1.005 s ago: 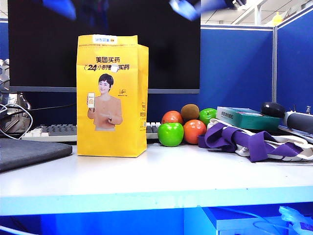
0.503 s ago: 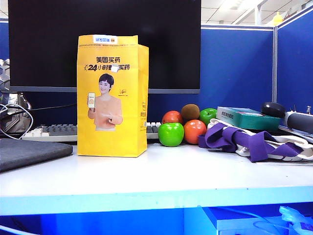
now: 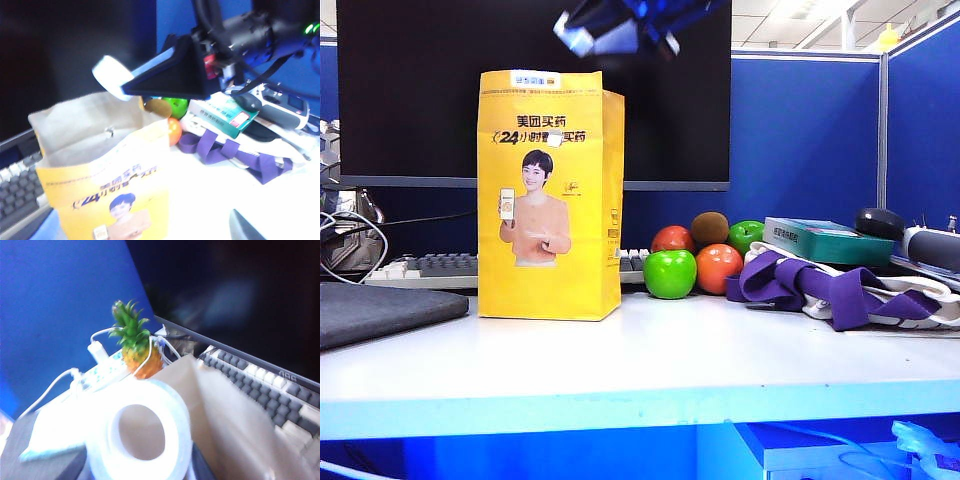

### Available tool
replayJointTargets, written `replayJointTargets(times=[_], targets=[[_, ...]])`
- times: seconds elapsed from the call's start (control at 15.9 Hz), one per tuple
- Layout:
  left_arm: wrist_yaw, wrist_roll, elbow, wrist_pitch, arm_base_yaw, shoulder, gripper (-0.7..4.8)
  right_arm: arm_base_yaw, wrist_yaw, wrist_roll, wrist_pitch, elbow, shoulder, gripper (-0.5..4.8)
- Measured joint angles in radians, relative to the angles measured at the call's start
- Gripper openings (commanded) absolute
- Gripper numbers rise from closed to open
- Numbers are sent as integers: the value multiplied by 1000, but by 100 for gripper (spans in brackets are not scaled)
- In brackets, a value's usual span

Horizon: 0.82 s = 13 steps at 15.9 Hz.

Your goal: Pick up the transparent tape and throw it into the yellow paper bag.

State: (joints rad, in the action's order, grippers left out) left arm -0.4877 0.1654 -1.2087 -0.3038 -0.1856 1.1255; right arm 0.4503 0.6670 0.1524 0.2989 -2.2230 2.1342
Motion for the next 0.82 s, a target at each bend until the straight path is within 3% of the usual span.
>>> replayJointTargets(times=[0.13,0.25,0.63,0.75,0.82], targets=[[0,-2,0,0,0,26,462,0,0,50,-94,-2,35,130],[1,-2,0,0,0,44,462,0,0,53,-123,-1,52,479],[1,0,0,9,0,59,461,0,-19,57,-196,-34,54,479],[15,70,0,19,0,48,460,-13,-15,57,-144,-63,28,479],[90,106,0,9,0,21,460,-28,-13,56,-114,-63,-12,479]])
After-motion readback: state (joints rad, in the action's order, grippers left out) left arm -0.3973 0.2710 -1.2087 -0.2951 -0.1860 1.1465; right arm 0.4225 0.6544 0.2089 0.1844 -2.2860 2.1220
